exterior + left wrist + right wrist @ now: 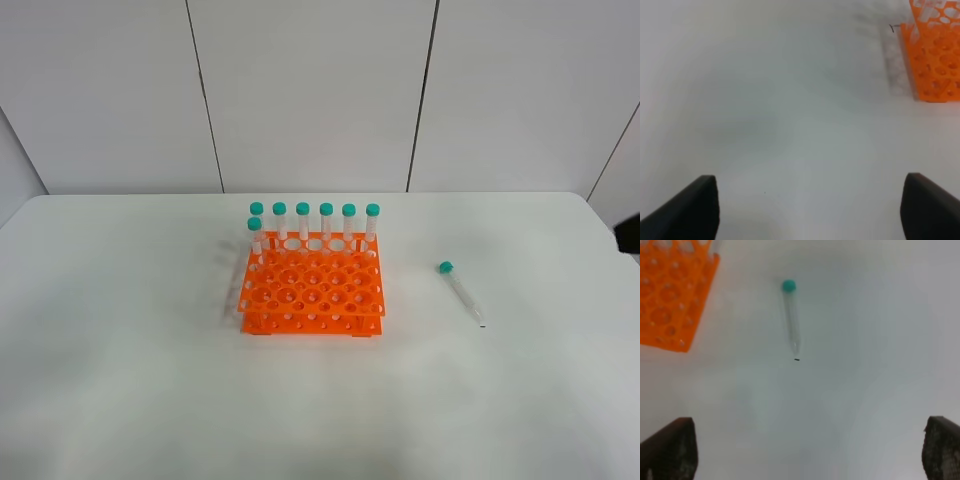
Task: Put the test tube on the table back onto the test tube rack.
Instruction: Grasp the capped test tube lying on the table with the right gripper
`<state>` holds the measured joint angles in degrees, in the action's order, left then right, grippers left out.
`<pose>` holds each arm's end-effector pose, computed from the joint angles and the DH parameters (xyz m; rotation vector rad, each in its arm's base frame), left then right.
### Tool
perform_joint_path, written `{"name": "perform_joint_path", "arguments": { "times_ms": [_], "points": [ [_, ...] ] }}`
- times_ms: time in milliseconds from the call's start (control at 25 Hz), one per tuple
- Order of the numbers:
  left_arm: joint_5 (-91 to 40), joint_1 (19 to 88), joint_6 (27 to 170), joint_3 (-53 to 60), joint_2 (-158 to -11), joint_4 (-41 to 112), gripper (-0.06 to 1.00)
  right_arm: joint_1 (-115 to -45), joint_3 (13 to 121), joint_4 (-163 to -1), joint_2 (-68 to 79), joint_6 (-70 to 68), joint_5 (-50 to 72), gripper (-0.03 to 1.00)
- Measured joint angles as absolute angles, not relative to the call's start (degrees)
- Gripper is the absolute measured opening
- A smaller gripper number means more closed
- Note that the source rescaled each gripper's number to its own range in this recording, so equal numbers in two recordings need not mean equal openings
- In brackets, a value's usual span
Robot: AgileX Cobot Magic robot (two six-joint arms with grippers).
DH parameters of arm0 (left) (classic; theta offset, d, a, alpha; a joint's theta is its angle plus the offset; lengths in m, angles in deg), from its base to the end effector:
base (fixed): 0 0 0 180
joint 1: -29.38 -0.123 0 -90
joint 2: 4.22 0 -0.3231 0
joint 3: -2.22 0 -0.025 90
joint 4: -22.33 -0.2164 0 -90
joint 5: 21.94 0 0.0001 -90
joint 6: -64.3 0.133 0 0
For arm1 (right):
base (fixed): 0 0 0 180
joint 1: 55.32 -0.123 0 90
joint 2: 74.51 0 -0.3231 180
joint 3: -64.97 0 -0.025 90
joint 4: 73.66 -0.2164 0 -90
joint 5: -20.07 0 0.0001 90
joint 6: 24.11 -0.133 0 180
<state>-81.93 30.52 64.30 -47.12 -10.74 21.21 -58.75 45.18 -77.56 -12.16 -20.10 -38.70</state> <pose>-0.0362 0.0030 0.2438 0.0193 2.0217 0.0107 0.1440 0.0164 0.3605 -0.1415 2.4539 0.0825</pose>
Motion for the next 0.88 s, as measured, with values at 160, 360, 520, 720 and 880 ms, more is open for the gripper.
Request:
{"name": "perform_joint_path", "arguments": {
  "times_ms": [160,360,520,720,880],
  "points": [
    [-81.9,30.5,64.3,-47.1,-10.7,21.2,1.0,-58.8,53.6,-77.6,6.1,-19.5,-38.9,1.0],
    [-81.9,30.5,64.3,-47.1,-10.7,21.2,1.0,-58.8,62.4,-77.1,24.6,-19.1,-38.8,1.0],
    [-81.9,30.5,64.3,-47.1,-10.7,21.2,1.0,-60.3,66.7,-77.3,34.3,-16.1,-38.3,1.0],
    [-81.9,30.5,64.3,-47.1,-10.7,21.2,1.0,-61.4,66.8,-77.8,38.8,-15.7,-36.5,1.0],
    [-81.9,30.5,64.3,-47.1,-10.7,21.2,1.0,-61.4,66.8,-78.0,41.9,-15.8,-36.5,1.0]
  ]
}}
